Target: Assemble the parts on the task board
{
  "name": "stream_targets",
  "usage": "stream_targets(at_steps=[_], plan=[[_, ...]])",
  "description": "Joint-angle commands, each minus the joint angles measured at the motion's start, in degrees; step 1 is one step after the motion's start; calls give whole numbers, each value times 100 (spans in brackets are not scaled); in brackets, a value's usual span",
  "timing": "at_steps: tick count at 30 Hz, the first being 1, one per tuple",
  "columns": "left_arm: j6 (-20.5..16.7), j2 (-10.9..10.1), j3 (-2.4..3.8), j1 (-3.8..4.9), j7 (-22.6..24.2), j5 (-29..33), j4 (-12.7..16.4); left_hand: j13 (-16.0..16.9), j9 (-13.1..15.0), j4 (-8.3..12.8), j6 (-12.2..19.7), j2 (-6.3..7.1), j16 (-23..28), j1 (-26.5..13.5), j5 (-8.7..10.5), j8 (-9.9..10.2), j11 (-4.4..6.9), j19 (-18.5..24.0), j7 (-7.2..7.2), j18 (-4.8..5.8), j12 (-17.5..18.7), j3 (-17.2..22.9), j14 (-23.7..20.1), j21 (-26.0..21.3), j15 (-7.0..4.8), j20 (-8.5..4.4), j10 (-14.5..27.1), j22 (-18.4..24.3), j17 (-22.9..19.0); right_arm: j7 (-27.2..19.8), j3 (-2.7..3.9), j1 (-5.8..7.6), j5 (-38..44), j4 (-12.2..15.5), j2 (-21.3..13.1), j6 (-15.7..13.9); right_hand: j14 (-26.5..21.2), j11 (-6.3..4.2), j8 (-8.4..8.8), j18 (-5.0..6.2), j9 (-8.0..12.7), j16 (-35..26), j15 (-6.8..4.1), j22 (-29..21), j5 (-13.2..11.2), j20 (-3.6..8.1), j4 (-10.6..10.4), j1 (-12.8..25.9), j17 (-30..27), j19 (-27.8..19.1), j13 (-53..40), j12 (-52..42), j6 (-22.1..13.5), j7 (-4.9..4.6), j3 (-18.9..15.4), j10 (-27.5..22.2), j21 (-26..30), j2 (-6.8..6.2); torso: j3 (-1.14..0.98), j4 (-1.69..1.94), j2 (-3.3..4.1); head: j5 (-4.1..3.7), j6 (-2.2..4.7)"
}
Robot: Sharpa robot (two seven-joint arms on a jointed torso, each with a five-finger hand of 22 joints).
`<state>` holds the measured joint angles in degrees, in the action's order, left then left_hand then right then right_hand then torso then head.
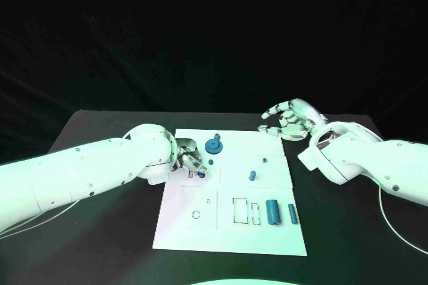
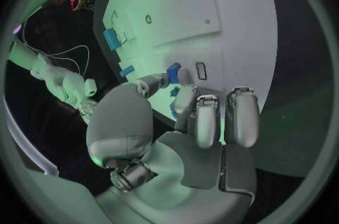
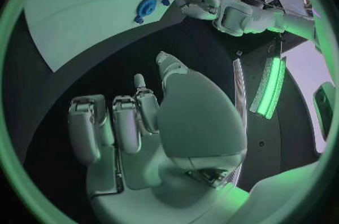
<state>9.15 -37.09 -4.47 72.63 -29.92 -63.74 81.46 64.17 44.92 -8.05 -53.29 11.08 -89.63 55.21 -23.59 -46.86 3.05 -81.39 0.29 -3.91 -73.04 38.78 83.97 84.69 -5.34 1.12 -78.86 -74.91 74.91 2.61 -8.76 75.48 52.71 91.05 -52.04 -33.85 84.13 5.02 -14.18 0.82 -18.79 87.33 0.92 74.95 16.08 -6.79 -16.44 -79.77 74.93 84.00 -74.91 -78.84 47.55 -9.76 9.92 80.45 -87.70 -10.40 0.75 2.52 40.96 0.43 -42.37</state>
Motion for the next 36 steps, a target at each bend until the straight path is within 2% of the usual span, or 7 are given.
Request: stream_targets(at_steps=[1,25,28,34,36], plan=[[112,17,-23,-26,-62,-1,-6,15,-3,-22,-26,4,-37,-34,34,24,2,-8,32,95,-15,-84,603,-11,-52,-42,-23,-201,1509,-58,1,-2,61,13,-4,-2,410,-27,-37,-11,8,-30,-40,1352,-27,19,0,57,730,439,-441,7,31,14,40,-8,31,11,1,1,0,-1,0],[140,27,-23,-26,-62,-12,-27,47,19,-347,-87,116,-37,-29,91,86,1,-17,31,98,-14,-735,603,-20,-51,-43,-28,-212,1509,-81,1,-2,60,14,-6,-5,410,-27,-43,-10,11,-30,-40,1350,-33,19,-5,74,731,437,-437,10,30,15,37,-11,34,4,5,7,2,-16,-1],[144,17,-23,-27,-61,-24,-37,62,27,-461,-104,124,-37,8,177,103,3,-21,30,99,-18,-944,603,-20,-52,-44,-34,-218,1509,-83,1,-2,60,12,-5,-6,410,-27,-43,-10,11,-30,-40,1350,-33,19,-5,74,731,437,-437,10,30,15,37,-11,34,4,4,3,0,-9,1],[152,-5,-19,-27,-58,-88,-48,54,33,-549,-101,118,-37,49,261,120,-1,-19,33,98,-6,-1074,603,-24,-50,-43,-24,-216,1509,-91,1,-2,59,11,-8,-17,406,-27,-45,-5,13,-38,-40,1339,-38,20,-8,86,710,425,-433,14,29,14,33,-14,54,-1,4,-1,5,-11,13],[147,-14,-10,-27,-57,-98,-43,60,41,-666,-107,109,-37,75,428,132,-3,-20,37,98,-5,-1209,603,-26,-46,-39,-24,-219,1509,-95,1,-2,58,12,-10,-24,402,-26,-45,-1,13,-44,-40,1330,-39,20,-10,91,696,416,-426,21,28,14,30,-20,69,-4,3,-1,6,-11,15]])
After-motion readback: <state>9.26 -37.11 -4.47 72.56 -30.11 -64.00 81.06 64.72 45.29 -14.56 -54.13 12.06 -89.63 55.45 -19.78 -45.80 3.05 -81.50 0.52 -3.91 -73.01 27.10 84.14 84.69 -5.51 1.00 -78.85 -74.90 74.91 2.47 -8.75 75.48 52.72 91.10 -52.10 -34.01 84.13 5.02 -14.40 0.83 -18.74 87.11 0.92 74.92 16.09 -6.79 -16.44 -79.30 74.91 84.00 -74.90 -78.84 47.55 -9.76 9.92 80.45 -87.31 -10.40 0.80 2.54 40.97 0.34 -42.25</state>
